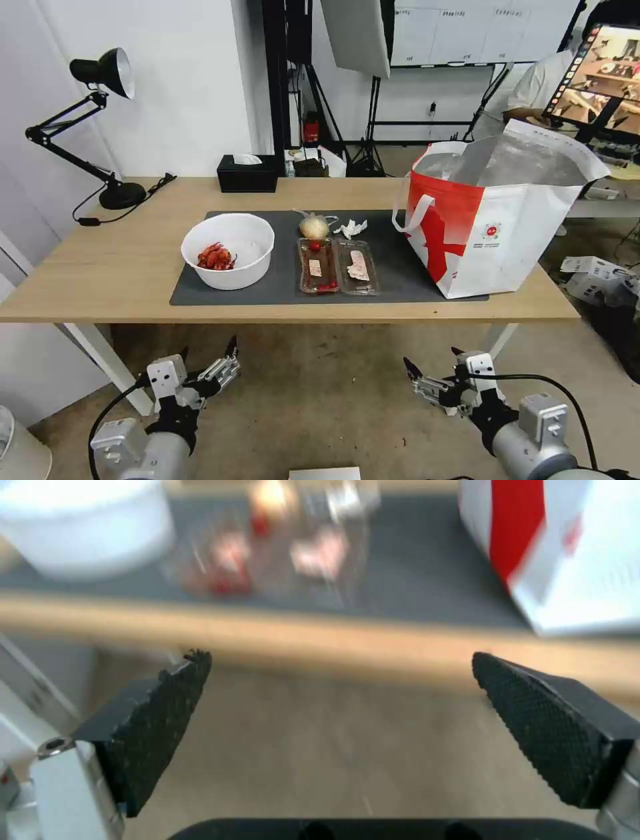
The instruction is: Pick up the trash from the table and place it into the takeout bag.
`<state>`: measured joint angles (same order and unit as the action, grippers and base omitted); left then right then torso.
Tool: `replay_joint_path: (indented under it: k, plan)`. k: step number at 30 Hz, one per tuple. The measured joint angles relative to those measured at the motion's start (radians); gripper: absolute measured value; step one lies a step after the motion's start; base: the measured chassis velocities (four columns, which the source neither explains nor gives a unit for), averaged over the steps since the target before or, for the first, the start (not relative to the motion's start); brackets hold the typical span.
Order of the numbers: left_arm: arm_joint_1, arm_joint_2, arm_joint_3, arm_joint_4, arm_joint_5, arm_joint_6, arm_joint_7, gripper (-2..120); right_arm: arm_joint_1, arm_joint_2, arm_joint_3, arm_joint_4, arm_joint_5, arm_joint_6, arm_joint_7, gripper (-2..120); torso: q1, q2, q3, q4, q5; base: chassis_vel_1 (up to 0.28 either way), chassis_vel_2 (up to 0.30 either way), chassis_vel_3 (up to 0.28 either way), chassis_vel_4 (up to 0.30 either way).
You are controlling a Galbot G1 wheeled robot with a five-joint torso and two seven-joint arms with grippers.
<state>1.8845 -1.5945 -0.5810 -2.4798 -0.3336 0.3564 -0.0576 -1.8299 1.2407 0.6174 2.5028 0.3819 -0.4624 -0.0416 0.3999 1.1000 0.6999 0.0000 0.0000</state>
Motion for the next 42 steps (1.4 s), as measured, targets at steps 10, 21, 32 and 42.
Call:
replay_joint_path:
  k: [10,21,32,42]
  plan:
    - [-0.01,0.0,0.004,0.009,-0.004,0.0,-0.002,100,0.007,0.01,-0.004,-0.002,0.017,0.059,-0.008,100,0.0,0.0,0.0,0.0,-0.0001,0.0,0.0,0.0,0.0]
    - [-0.023,0.001,0.005,0.024,-0.009,0.0,0.002,100,0.018,0.017,-0.009,-0.012,0.015,0.059,-0.008,100,0.0,0.0,0.0,0.0,0.0,0.0,0.0,0.0,0.0]
    - [-0.044,0.009,0.007,0.048,-0.013,-0.022,0.013,100,0.039,0.009,-0.015,-0.061,0.098,0.112,0.008,100,0.0,0.0,0.0,0.0,0.0,0.0,0.0,0.0,0.0]
    - [-0.112,0.057,0.012,0.132,-0.011,-0.157,0.047,100,0.128,-0.006,-0.045,-0.145,0.485,0.241,0.171,100,0.0,0.0,0.0,-0.0001,-0.0001,0.0,0.0,0.0,0.0]
